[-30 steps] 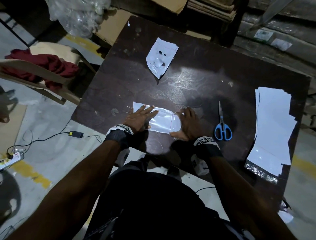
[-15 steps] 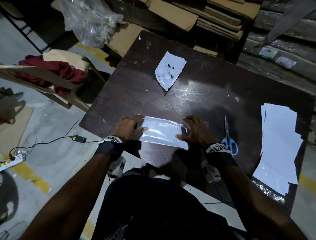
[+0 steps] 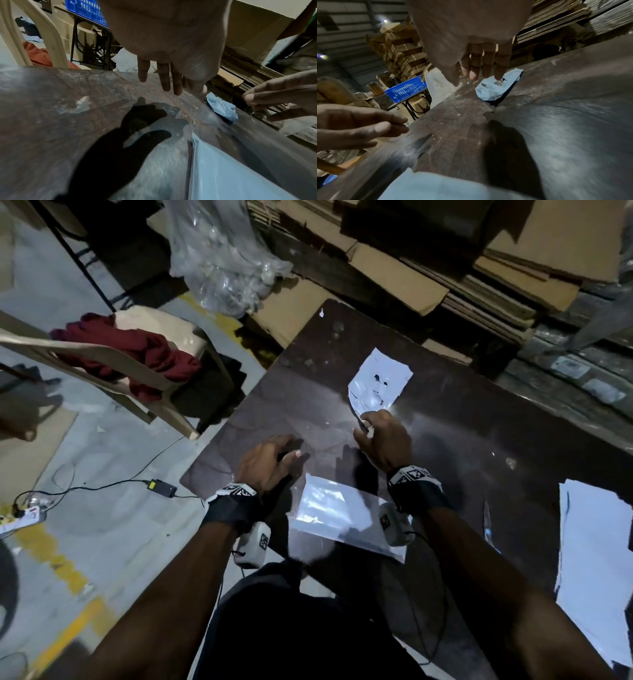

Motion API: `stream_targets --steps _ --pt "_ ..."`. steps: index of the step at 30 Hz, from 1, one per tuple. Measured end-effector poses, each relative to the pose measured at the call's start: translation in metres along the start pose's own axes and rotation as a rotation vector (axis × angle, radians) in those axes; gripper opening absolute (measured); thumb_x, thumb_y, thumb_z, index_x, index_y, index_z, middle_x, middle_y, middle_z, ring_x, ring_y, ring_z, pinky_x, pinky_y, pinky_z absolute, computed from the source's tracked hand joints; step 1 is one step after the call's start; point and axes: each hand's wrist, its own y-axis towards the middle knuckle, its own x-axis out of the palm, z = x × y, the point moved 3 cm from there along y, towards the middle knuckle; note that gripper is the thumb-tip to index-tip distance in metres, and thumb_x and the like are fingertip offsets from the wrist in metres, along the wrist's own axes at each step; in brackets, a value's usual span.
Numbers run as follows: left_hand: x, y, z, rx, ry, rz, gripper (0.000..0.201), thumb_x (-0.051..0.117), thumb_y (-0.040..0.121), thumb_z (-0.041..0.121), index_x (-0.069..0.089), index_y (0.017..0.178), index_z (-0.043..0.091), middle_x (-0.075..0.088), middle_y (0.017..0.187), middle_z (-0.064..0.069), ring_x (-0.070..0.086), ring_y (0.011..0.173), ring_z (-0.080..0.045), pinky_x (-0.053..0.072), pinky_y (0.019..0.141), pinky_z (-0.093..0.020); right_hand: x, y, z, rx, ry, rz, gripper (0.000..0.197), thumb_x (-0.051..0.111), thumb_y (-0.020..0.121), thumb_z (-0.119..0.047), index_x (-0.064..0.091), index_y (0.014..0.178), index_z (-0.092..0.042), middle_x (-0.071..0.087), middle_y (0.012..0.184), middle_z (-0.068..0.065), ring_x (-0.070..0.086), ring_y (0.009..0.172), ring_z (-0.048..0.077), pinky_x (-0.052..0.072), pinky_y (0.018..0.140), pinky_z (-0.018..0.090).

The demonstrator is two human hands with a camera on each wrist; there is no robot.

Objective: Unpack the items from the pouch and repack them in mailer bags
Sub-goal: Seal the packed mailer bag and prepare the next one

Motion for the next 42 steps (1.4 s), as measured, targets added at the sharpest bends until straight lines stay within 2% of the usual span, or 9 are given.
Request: stream_targets --steps 5,11,15,21,26,30,33,37,42 --pt "-0.004 0.037 -0.006 -0.028 -0.046 -0.022 0.056 0.045 0.085 0.061 0.056 0.130 0.029 0.065 0.127 0.001 0.059 0.118 -0.024 0.046 0.095 -0.033 0.015 0.041 -0.002 0.135 -0.191 -0.101 0.026 0.061 0.084 -0.028 0.061 0.104 -0.011 0.059 0.108 0.013 0.056 0.102 0.036 0.049 0.076 0.040" --pt "-0.002 0.063 0.000 0.020 -0.057 -0.061 0.035 0.053 0.093 0.048 0.057 0.125 0.035 0.067 0.120 0.003 0.062 0.111 -0.021 0.046 0.085 -0.028 0.008 0.048 0.017 0.182 -0.201 -0.085 0.018 0.056 0.081 -0.015 0.065 0.095 -0.009 0.065 0.098 0.017 0.063 0.090 0.040 0.045 0.067 0.037" --pt "0.005 0.076 -0.001 0.007 -0.037 -0.103 0.044 0.049 0.089 0.060 0.054 0.127 0.039 0.065 0.125 0.007 0.061 0.114 -0.020 0.050 0.094 -0.040 -0.007 0.041 0.037 0.224 -0.183 -0.038 0.023 0.059 0.080 -0.009 0.068 0.101 -0.010 0.068 0.102 0.019 0.065 0.092 0.040 0.047 0.068 0.038" --pt "0.010 0.089 0.007 0.062 -0.017 -0.120 0.051 0.043 0.086 0.062 0.057 0.126 0.034 0.066 0.121 -0.002 0.062 0.107 -0.028 0.051 0.089 -0.043 -0.023 0.038 0.071 0.360 -0.156 0.025 0.021 0.060 0.079 -0.021 0.067 0.098 -0.014 0.069 0.093 0.017 0.067 0.085 0.039 0.054 0.067 0.040" --pt "0.014 0.095 0.016 0.094 0.009 -0.145 0.047 0.046 0.089 0.054 0.057 0.128 0.030 0.067 0.121 -0.006 0.063 0.106 -0.030 0.051 0.086 -0.041 -0.026 0.050 0.056 0.265 -0.101 0.112 0.034 0.059 0.089 -0.039 0.068 0.111 -0.014 0.068 0.109 0.013 0.065 0.095 0.034 0.050 0.073 0.037" --pt "0.016 0.094 0.012 0.088 0.053 -0.119 0.039 0.054 0.095 0.042 0.057 0.130 0.027 0.064 0.125 -0.006 0.061 0.108 -0.029 0.048 0.086 -0.037 -0.002 0.058 0.047 0.211 -0.178 0.014 0.058 0.068 0.077 -0.057 0.062 0.115 -0.013 0.058 0.115 0.012 0.056 0.104 0.033 0.051 0.076 0.042" --pt "0.014 0.089 0.006 0.068 0.060 -0.117 0.043 0.050 0.093 0.045 0.055 0.132 0.028 0.063 0.127 -0.005 0.060 0.110 -0.030 0.050 0.088 -0.039 0.005 0.058 0.050 0.224 -0.239 -0.063 0.042 0.066 0.082 -0.041 0.064 0.111 -0.011 0.057 0.117 0.015 0.054 0.109 0.036 0.051 0.081 0.046" --pt "0.014 0.079 0.000 0.037 0.030 -0.136 0.048 0.043 0.087 0.052 0.055 0.129 0.032 0.063 0.125 -0.006 0.060 0.111 -0.031 0.050 0.090 -0.045 -0.003 0.050 0.062 0.247 -0.228 -0.011 0.020 0.060 0.081 -0.018 0.068 0.092 -0.003 0.064 0.102 0.020 0.063 0.094 0.040 0.050 0.073 0.043" --pt "0.018 0.070 0.003 0.050 0.037 -0.132 0.041 0.050 0.091 0.044 0.055 0.128 0.030 0.063 0.124 -0.008 0.060 0.109 -0.032 0.051 0.090 -0.045 -0.025 0.034 0.089 0.269 -0.212 0.098 0.017 0.058 0.080 -0.017 0.065 0.087 -0.003 0.062 0.093 0.021 0.062 0.084 0.041 0.047 0.064 0.040"
